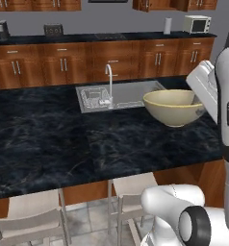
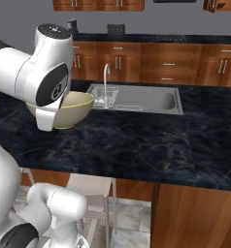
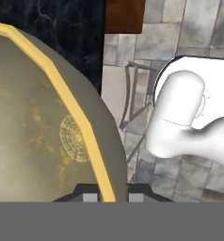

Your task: Pick up the bowls from the cabinet and place each bowl in front of a stool on the dining counter.

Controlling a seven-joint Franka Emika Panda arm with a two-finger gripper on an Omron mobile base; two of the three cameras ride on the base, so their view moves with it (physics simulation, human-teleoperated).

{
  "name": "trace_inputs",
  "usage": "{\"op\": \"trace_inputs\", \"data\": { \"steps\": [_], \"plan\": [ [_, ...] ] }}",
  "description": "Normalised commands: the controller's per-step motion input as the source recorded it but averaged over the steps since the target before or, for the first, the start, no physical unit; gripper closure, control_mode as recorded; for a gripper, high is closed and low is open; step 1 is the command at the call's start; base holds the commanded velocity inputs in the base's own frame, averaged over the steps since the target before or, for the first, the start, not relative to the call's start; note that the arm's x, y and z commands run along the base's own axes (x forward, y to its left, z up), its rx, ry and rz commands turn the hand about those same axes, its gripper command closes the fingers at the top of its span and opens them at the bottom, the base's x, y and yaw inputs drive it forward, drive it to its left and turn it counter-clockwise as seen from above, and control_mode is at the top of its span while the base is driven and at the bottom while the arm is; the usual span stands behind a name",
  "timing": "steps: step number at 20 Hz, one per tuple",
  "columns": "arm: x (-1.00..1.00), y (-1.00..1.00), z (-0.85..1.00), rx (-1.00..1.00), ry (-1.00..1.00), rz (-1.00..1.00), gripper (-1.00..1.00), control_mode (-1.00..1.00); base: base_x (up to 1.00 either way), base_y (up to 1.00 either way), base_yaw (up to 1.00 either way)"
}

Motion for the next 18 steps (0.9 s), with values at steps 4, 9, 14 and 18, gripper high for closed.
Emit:
{"op": "trace_inputs", "data": {
  "steps": [4, 9, 14, 18],
  "plan": [
    [1.00, 0.00, -1.00, 0.00, 0.00, 0.00, 1.00, -1.00, 0.00, 0.00, 0.00],
    [1.00, 0.00, -1.00, 0.00, 0.00, 0.00, 1.00, -1.00, 0.00, 0.00, 0.00],
    [0.99, 0.00, -1.00, 0.00, 0.00, -0.02, 1.00, -1.00, 0.00, 0.00, 0.00],
    [0.84, 0.00, -0.92, 0.00, -0.04, 0.00, 1.00, -1.00, 0.00, 0.00, 0.00]
  ]
}}
